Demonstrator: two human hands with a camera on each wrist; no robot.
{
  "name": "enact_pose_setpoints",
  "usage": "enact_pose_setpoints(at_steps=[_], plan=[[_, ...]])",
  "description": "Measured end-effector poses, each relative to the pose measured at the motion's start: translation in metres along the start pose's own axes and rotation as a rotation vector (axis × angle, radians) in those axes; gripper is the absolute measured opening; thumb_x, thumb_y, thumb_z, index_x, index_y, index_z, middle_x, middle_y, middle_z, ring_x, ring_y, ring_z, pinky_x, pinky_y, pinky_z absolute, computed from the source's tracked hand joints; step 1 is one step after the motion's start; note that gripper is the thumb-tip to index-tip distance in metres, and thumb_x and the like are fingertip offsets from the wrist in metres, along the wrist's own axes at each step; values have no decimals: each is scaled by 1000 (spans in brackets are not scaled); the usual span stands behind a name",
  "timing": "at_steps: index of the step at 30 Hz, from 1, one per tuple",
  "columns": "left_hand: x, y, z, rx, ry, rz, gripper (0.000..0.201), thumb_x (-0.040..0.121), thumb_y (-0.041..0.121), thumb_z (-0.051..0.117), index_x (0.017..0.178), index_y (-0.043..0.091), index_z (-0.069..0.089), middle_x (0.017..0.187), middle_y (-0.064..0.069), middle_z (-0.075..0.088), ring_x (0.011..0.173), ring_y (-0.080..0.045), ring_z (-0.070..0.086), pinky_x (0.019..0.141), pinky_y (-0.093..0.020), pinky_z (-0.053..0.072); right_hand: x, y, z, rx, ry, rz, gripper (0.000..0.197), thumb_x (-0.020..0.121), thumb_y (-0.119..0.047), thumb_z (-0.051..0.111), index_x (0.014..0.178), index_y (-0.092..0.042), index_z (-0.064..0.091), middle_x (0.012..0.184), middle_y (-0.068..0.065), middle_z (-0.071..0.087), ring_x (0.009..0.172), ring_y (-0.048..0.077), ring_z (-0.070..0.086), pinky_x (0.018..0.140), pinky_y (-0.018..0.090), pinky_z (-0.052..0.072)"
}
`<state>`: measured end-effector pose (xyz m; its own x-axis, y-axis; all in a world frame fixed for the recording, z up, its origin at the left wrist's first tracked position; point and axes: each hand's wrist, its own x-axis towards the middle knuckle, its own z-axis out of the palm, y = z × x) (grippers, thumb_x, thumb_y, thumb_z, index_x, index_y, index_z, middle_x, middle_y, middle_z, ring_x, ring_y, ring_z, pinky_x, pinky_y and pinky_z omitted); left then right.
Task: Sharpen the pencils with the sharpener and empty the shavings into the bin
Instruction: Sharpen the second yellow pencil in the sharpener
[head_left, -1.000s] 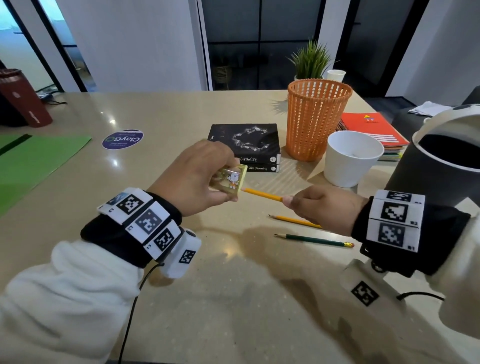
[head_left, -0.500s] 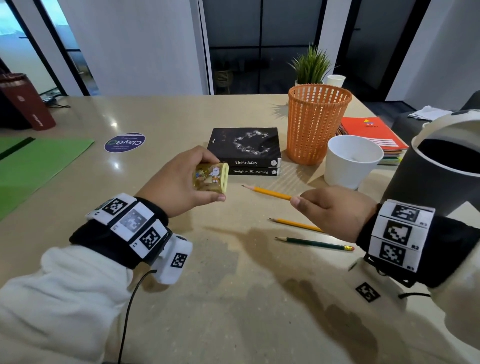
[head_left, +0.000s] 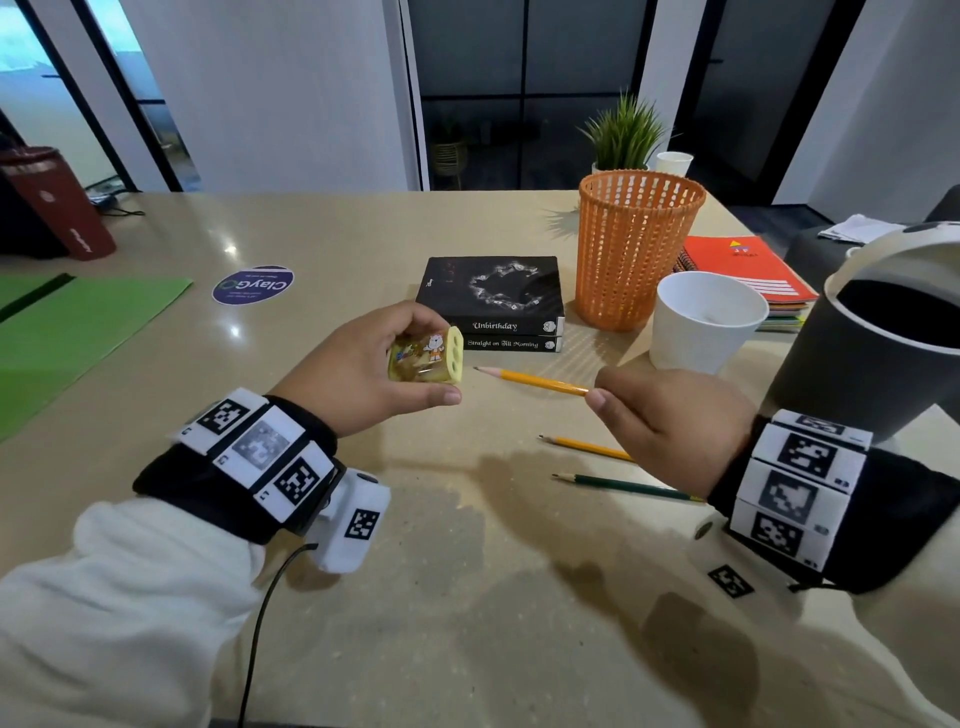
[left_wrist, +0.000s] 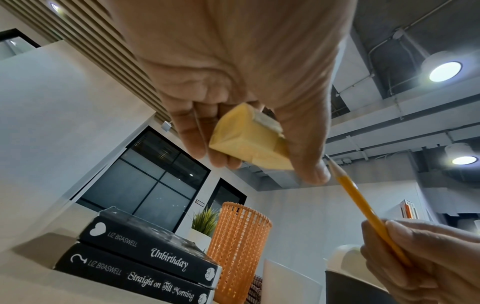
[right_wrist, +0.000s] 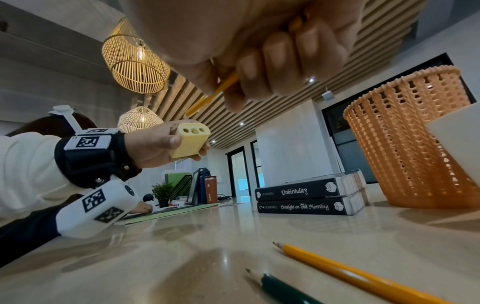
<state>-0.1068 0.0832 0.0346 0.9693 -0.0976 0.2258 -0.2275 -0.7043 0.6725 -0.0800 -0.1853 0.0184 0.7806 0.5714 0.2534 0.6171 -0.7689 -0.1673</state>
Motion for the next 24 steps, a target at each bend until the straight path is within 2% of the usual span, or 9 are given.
enact_pose_setpoints(at_steps=[4, 8, 12, 14, 17, 24], plan=[[-1, 0, -1, -4, -3, -2, 45, 63, 30, 81, 94, 43, 51, 99, 16, 61, 91, 7, 54, 74, -3, 41, -1, -2, 0, 5, 34, -43, 30, 88, -52, 18, 73, -31, 34, 54, -13, 34, 59, 20, 47, 53, 37, 43], [-2, -1, 1, -9, -27, -18, 47, 62, 32, 81, 98, 42, 52, 101, 15, 61, 93, 6, 55, 78, -8, 43, 0, 1, 1, 19, 76, -72, 27, 89, -46, 28, 78, -27, 44, 57, -17, 31, 61, 16, 43, 52, 33, 40], [-1, -2, 1, -7, -22, -23, 48, 62, 34, 81, 100, 41, 53, 102, 15, 61, 94, 2, 57, 83, -17, 45, 0, 2, 4, 47, 115, -103, 37, 86, -51, 29, 85, -24, 55, 68, -10, 48, 64, 22, 54, 50, 36, 46], [-1, -2, 2, -6, -22, -24, 47, 62, 33, 81, 98, 42, 53, 101, 15, 61, 93, 4, 56, 81, -15, 44, -1, 2, 4, 51, 149, -121, 30, 88, -45, 40, 88, -21, 59, 74, -3, 56, 65, 25, 58, 48, 39, 48], [-1, -1, 1, -2, -24, -22, 46, 62, 32, 81, 96, 43, 52, 100, 17, 60, 93, 6, 54, 79, -11, 43, -2, 3, 4, 74, 154, -125, 15, 88, -31, 56, 90, -17, 61, 77, 1, 57, 64, 27, 58, 48, 38, 49], [-1, 0, 0, 21, -38, -21, 46, 61, 33, 81, 93, 45, 52, 100, 19, 59, 95, 9, 53, 78, -8, 41, -2, 2, 4, 88, 101, -81, 18, 88, -32, 53, 95, -17, 61, 75, -1, 57, 66, 25, 56, 54, 38, 49]])
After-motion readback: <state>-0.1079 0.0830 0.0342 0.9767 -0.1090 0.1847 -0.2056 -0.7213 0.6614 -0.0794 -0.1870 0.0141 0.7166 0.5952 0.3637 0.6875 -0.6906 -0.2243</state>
